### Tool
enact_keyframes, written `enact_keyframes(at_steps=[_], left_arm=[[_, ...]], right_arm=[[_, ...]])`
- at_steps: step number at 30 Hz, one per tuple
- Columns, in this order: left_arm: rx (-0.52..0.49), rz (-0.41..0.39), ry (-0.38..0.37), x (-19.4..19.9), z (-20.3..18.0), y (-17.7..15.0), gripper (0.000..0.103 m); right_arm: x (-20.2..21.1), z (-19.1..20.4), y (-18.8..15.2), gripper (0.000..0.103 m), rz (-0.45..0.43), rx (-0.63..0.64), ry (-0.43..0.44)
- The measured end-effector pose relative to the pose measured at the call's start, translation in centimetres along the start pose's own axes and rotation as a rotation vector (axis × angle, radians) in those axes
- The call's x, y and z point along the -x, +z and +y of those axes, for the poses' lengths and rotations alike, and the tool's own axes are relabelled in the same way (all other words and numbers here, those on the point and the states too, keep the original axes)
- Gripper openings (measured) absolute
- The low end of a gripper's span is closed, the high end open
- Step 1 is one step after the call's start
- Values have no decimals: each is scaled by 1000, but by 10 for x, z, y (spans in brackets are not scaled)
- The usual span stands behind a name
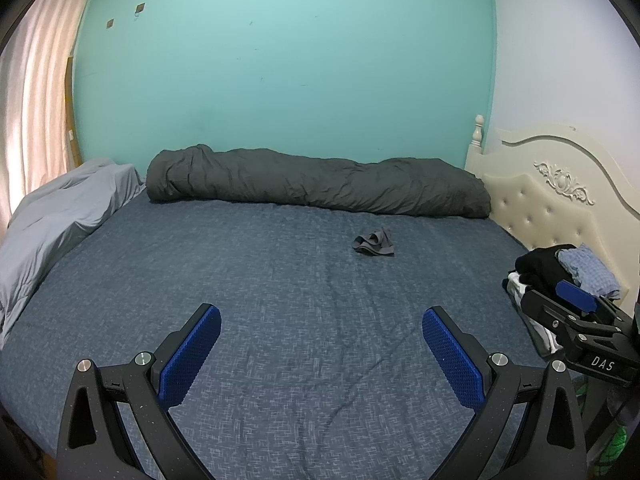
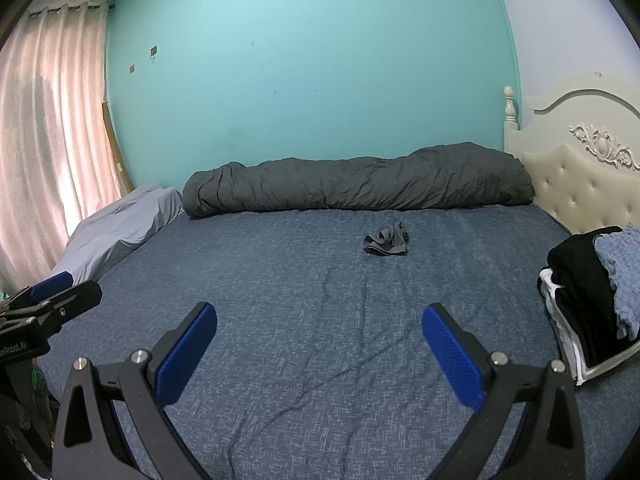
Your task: Fold clothes
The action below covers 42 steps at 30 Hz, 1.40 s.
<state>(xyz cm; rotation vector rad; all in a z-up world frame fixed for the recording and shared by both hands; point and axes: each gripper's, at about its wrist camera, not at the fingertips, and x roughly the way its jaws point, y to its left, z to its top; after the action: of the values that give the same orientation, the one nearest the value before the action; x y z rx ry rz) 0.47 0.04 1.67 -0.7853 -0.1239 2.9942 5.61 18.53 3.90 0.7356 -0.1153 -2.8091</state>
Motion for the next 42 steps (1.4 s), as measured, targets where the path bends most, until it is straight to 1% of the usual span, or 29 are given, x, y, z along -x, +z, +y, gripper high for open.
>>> enact_keyframes(at_steps=[11, 17, 22, 25, 31, 34, 38, 42], left_arm=[[5, 5, -1, -2, 4, 1, 103], [8, 16, 1, -10, 5, -1, 103], [18, 28, 0, -21, 9, -3, 103], [23, 32, 0, -31, 12, -8, 103], [47, 69, 15, -70, 24, -23, 103], [54, 92, 23, -100, 29, -32, 103], [70, 119, 27, -144, 33, -43, 103], [101, 151, 32, -200, 38, -47, 103]], right_arm=[[-2, 1, 0, 103, 4, 0, -3], [-6, 0, -3, 103, 10, -3, -3], [-15, -3, -6, 103, 24, -7, -5], [-27, -10, -11, 103, 43, -16, -10], [-69, -35, -22, 103, 102, -55, -17], [-98, -48, -27, 103, 125, -63, -17], [-150, -67, -28, 103, 157, -54, -19], [-213, -80, -26, 103, 193, -34, -11]])
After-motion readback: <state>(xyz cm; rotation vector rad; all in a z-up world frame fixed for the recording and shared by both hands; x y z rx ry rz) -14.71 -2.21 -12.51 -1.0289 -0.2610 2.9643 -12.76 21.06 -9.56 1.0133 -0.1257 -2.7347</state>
